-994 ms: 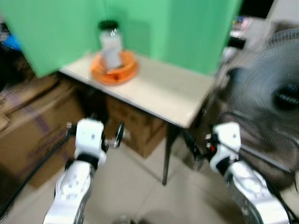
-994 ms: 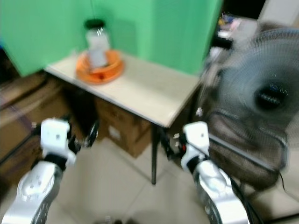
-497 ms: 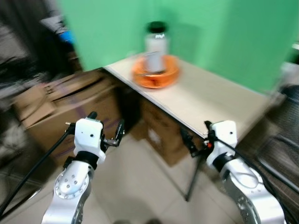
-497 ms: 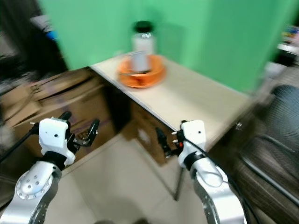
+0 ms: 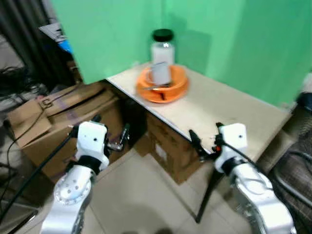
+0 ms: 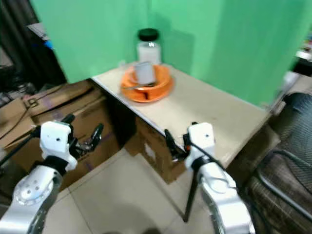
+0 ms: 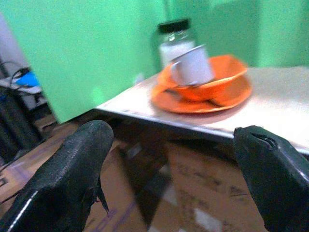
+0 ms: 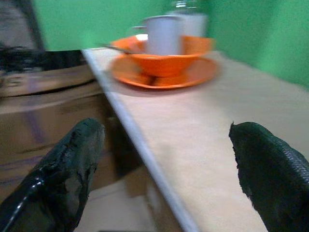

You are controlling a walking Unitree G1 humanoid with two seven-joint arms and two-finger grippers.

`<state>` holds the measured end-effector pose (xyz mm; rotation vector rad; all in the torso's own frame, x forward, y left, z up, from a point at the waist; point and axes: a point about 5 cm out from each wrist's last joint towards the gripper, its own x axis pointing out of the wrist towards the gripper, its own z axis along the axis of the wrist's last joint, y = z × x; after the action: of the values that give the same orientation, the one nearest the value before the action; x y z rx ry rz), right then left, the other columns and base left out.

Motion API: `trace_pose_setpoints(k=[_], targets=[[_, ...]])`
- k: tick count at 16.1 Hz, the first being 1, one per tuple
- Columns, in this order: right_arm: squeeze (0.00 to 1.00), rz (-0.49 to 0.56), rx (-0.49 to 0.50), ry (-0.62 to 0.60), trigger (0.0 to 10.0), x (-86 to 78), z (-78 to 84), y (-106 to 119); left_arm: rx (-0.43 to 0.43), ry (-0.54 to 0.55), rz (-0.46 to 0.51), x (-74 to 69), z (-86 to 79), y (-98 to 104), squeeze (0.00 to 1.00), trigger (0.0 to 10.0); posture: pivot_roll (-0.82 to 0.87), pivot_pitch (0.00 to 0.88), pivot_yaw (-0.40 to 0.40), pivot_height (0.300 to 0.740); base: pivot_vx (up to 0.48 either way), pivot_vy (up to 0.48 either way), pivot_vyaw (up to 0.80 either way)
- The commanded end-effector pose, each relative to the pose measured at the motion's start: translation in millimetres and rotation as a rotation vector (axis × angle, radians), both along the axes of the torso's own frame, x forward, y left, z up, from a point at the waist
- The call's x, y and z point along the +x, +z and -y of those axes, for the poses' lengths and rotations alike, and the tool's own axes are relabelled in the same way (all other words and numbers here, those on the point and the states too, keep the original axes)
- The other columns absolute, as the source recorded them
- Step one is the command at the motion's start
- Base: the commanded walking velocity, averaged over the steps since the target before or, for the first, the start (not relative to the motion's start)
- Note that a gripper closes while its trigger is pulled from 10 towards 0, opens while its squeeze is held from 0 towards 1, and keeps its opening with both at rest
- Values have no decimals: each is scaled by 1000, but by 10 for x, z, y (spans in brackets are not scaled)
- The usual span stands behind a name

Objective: Setting the table

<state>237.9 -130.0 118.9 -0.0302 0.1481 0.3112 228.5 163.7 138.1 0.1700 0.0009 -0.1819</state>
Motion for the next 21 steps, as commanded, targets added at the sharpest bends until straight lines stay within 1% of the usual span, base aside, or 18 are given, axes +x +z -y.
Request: trace_pose_setpoints(k=[1, 2, 3, 5, 6, 9, 11, 16, 17, 19, 21], targets=[[0, 10, 12, 11, 10000, 1, 9, 23, 7, -4, 3, 32, 0, 10, 0, 10000, 38, 35, 47, 740, 364, 0, 0], [0, 14, 20, 44, 10000, -11, 0, 41, 3, -3, 7, 43, -3, 22, 0, 10000, 35, 36, 48, 740, 364, 0, 0], [0, 18, -3, 86, 10000, -29, -20, 52, -1, -3, 8, 44, 1, 22, 0, 10000, 33, 36, 48, 740, 360, 0, 800], [0, 33, -17, 80, 10000, -22, -27, 67, -1, -7, 6, 37, 12, 14, 0, 10000, 33, 37, 49, 740, 360, 0, 800], [0, 39, 3, 61, 10000, -4, -23, 87, 0, -11, 5, 31, 18, 11, 0, 10000, 36, 38, 49, 740, 360, 0, 800], [0, 50, 52, 87, 10000, 6, -56, 154, 0, -17, 3, 24, 21, 8, 0, 10000, 35, 35, 48, 740, 360, 0, 0], [0, 59, 46, 92, 10000, 11, -67, 172, 7, -23, 2, 24, 24, 5, 0, 10000, 36, 31, 45, 740, 360, 0, 0], [0, 59, 80, 105, 10000, 27, -78, 194, 8, -35, 8, 37, 25, 12, 0, 10000, 36, 13, 49, 740, 360, 0, 0], [0, 59, 95, 95, 10000, 39, -67, 209, 11, -42, 10, 43, 29, 16, 0, 10000, 33, 11, 51, 740, 360, 0, -788], [0, 77, 84, 105, 10000, 46, -58, 250, 10, -45, 12, 53, 34, 19, 0, 10000, 32, 10, 52, 740, 360, 0, -800], [0, 98, 89, 124, 10000, 58, -60, 290, 14, -49, 12, 66, 38, 12, 0, 10000, 29, 0, 55, 740, 360, 0, 0]])
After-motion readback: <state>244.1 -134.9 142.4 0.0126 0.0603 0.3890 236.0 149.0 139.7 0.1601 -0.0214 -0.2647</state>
